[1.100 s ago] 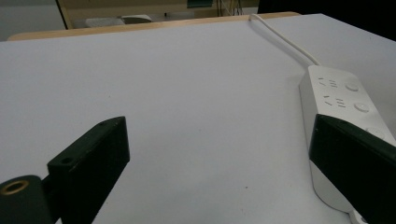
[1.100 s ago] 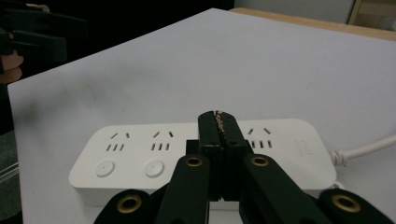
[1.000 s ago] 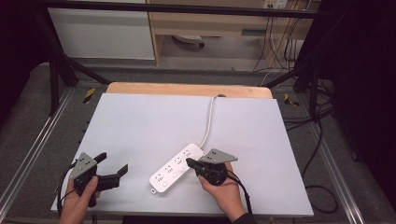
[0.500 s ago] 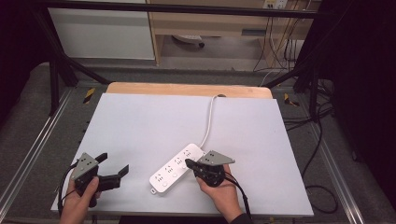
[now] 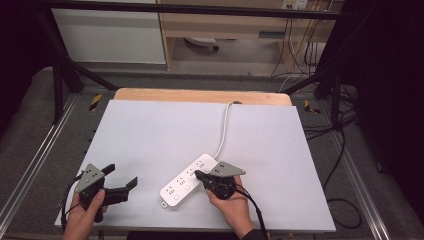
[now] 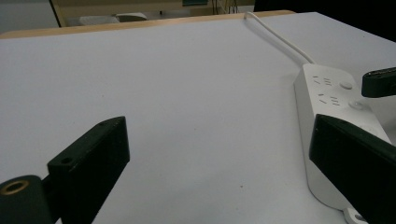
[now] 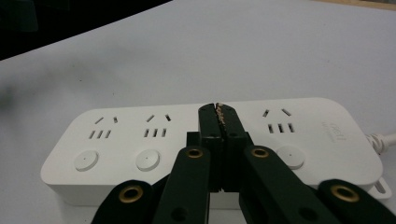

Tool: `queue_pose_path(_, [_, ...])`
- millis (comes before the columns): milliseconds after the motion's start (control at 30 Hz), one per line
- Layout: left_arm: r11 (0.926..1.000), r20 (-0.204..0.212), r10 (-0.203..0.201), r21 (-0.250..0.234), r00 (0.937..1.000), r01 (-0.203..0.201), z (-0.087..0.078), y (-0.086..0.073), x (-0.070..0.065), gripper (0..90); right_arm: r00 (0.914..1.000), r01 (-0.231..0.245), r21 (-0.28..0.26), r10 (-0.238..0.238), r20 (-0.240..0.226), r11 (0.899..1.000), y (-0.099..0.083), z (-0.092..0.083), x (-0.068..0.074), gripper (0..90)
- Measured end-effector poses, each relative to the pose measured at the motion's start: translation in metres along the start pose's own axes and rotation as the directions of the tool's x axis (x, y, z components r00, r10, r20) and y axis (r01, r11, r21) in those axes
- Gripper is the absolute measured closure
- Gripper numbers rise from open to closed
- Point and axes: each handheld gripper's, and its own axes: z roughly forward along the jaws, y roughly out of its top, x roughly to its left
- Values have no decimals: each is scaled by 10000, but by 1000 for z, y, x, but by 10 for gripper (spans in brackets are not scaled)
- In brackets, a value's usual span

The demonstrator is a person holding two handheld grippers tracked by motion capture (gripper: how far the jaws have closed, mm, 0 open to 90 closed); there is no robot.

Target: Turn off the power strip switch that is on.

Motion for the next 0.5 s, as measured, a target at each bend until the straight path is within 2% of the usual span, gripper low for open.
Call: queue_pose_path(500, [10000, -35, -28, 12, 10000, 28, 0, 0, 1, 49, 10000, 19, 250, -20, 37, 9997, -4, 2, 0, 900])
